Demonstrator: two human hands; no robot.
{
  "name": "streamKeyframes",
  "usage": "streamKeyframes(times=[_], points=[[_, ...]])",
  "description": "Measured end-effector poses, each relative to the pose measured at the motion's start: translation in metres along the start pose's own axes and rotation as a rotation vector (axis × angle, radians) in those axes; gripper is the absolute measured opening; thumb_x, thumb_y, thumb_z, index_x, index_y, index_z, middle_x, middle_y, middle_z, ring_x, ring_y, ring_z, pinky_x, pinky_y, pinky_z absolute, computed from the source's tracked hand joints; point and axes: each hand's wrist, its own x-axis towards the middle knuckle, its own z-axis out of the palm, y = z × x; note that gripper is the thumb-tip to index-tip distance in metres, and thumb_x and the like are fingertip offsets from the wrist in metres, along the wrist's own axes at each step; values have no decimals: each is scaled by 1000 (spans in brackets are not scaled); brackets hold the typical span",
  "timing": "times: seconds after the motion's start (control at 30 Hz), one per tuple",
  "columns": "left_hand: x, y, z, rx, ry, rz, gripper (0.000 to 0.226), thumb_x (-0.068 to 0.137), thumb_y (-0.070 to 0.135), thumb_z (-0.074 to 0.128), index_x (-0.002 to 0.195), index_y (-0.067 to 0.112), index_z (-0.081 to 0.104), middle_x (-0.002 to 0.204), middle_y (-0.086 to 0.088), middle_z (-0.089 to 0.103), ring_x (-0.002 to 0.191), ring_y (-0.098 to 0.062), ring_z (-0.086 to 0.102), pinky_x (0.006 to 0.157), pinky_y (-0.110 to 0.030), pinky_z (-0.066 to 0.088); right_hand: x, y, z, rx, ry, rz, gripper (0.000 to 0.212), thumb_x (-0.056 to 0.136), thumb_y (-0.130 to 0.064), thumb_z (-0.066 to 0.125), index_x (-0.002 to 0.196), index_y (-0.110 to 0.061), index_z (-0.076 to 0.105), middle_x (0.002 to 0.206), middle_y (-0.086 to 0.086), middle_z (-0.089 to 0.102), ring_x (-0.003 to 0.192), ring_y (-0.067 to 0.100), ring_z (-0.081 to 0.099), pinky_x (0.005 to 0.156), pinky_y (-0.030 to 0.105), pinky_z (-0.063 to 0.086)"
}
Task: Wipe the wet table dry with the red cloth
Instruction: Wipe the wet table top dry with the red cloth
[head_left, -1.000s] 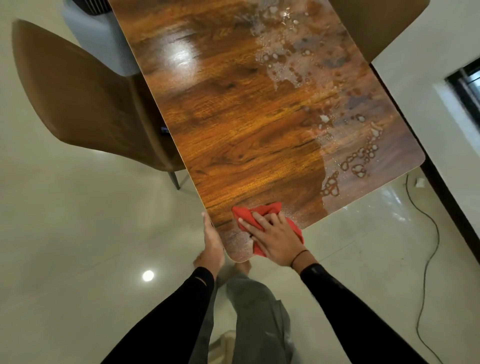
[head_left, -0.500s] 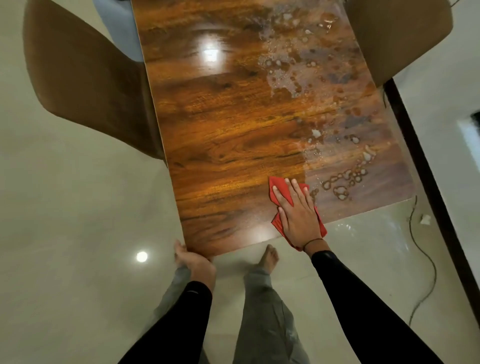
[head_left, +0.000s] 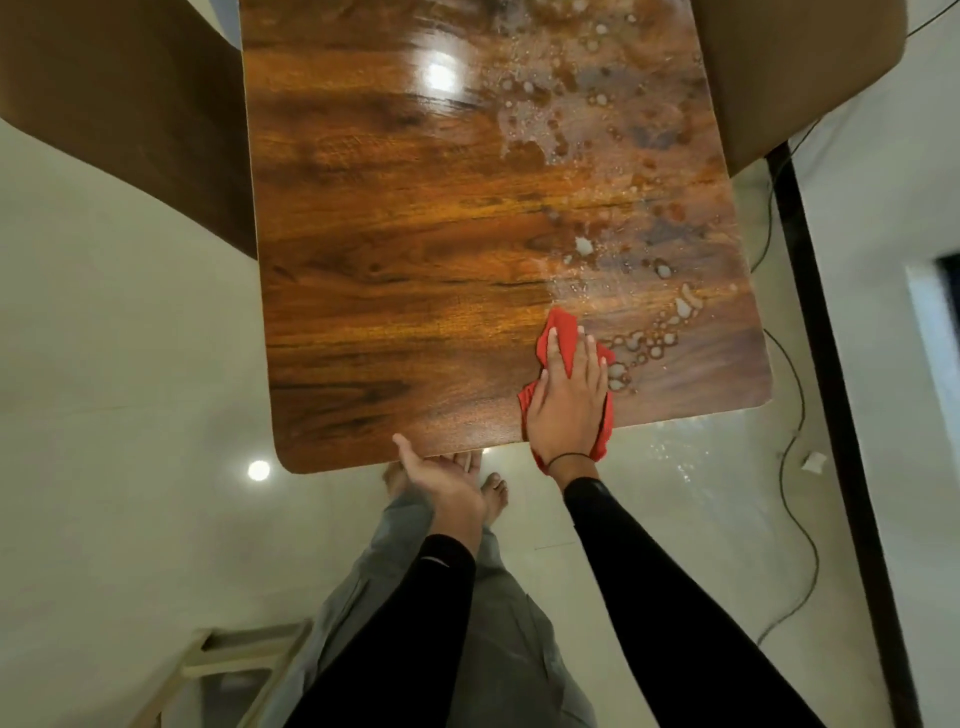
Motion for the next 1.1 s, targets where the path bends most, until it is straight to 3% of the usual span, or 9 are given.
streamKeyframes(times=[0.13,0.23,0.33,0.47,0.63,0.73,0.87,1.0,1.1], points=[[3,-10,-2,128,-1,-148,29,87,44,61,97,19,72,78,2,82,70,-14,76,66,-28,50,1,-7,5,-66,-63,-278,67,109,-31,36,172,-24,15,179,14,10,167,31,9,136,51,10],[6,-18,4,219,-60,-186,19,70,17,59,58,19,74,72,1,78,84,-20,72,79,-35,48,7,-4,5,-86,-128,-527,69,106,-31,37,172,-24,16,180,14,7,167,30,7,136,49,8],[5,-22,11,210,-137,-150,12,54,10,59,63,16,55,77,-4,68,83,-24,64,96,-40,49,21,6,0,-67,-186,-736,64,109,-30,35,172,-25,20,180,13,8,168,29,5,136,49,8],[11,-23,13,192,-117,-156,19,58,0,55,52,17,47,68,-3,60,74,-25,56,87,-38,48,59,27,-12,-99,-235,-930,65,112,-20,42,172,-29,19,181,10,7,168,28,4,136,49,7],[7,-37,18,167,-123,-182,24,74,-8,47,64,14,45,73,-5,62,77,-25,58,80,-38,52,126,38,-28,-46,-188,-829,57,115,-24,37,171,-31,25,179,12,15,167,30,12,136,51,11],[2,-51,28,138,-126,-183,16,63,0,52,67,16,50,78,-3,67,82,-25,60,82,-39,51,157,37,-29,-28,-127,-747,54,115,-20,38,169,-26,33,177,15,23,165,32,18,134,53,17],[-2,-65,41,-19,-70,-129,41,63,11,57,103,15,63,104,-7,72,99,-29,64,88,-42,51,191,26,-29,21,-79,-671,52,115,-21,37,167,-24,38,175,15,27,164,33,22,134,54,17],[-7,-80,58,-269,-46,-21,57,80,28,67,137,23,64,130,-11,76,120,-38,71,93,-50,58,206,19,-30,3,-58,-693,53,115,-21,38,168,-23,36,175,17,26,163,35,24,134,52,17],[-7,-91,72,-449,-15,32,49,97,50,61,138,24,64,131,-11,77,125,-41,70,105,-58,55,204,19,-29,-23,-91,-847,58,115,-19,37,171,-27,24,177,17,21,164,34,21,134,53,16]])
